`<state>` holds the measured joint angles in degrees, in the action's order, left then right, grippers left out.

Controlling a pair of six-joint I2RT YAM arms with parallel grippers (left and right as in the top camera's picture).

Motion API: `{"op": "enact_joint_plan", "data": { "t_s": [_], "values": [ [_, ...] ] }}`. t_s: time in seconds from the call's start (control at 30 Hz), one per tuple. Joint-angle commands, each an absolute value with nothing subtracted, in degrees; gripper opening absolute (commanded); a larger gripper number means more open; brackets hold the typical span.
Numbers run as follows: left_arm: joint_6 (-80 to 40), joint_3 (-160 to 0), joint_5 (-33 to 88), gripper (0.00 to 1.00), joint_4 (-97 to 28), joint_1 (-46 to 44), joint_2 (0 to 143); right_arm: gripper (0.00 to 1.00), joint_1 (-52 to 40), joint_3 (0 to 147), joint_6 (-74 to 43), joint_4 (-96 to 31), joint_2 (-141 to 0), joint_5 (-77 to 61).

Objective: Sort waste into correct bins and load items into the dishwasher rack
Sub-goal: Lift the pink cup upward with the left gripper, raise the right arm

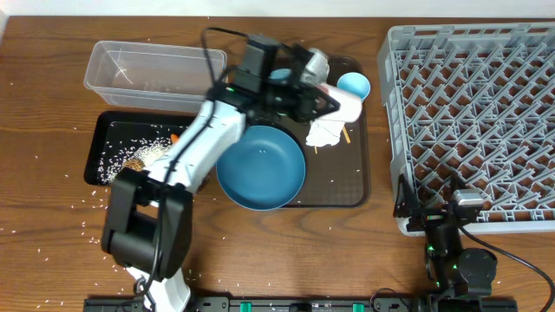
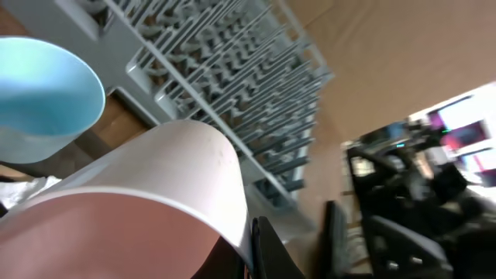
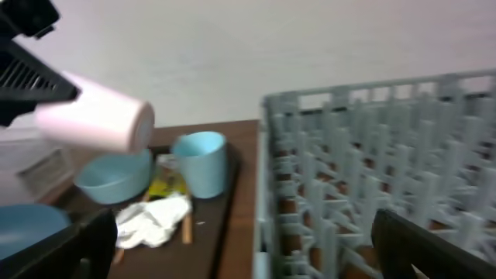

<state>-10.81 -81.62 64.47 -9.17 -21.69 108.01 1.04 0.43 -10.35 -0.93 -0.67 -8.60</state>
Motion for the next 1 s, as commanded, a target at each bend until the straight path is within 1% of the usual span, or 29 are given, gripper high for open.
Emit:
{"op": "enact_joint_plan", "data": {
  "t_s": [0.0, 0.17, 0.23, 0.3, 0.43, 0.57, 0.6, 0.7, 0.8, 0.97],
  "values": [
    [-12.7, -82.7, 73.2, 0.06, -10.0, -18.8, 108.0, 0.99, 1.5, 2.9, -12.2, -1.9, -0.6, -14.0],
    [-14.2, -82.8, 74.7, 0.06, -9.9, -17.0, 107.9, 0.99, 1.5, 12.3, -10.3, -7.3, -5.4, -13.6],
    [-14.4, -82.8, 75.7, 0.06, -9.0, -17.1, 107.8, 0.99, 1.5, 17.5, -8.8, -9.5, -10.0, -13.5],
    [-17.3, -82.8, 78.9, 0.06, -5.3, -17.1, 107.7, 0.99, 1.5, 23.0, -8.5, -11.6, -15.9, -13.6],
    [-30.4, -82.8, 83.3, 0.06, 8.7, -17.0, 107.6, 0.99, 1.5, 34.3, -8.5, -15.7, -29.5, -14.7],
    [-49.1, -82.8, 85.6, 0.06, 30.9, -17.0, 107.6, 0.99, 1.5, 47.1, -8.4, -20.6, -43.1, -18.7],
    [-54.6, -82.8, 85.8, 0.06, 38.1, -16.7, 107.6, 0.99, 1.5, 50.5, -8.0, -22.1, -46.4, -19.7],
    [-67.8, -82.8, 85.7, 0.06, 53.7, -15.2, 107.6, 0.99, 1.5, 59.1, -5.8, -26.4, -54.1, -22.7],
    [-75.7, -82.9, 86.0, 0.06, 60.5, -13.1, 107.6, 0.99, 1.5, 64.4, -5.1, -28.3, -59.3, -25.6],
    [-77.9, -82.9, 86.5, 0.06, 60.6, -11.2, 107.6, 0.99, 1.5, 65.7, -5.1, -26.6, -63.0, -26.4]
  ]
}}
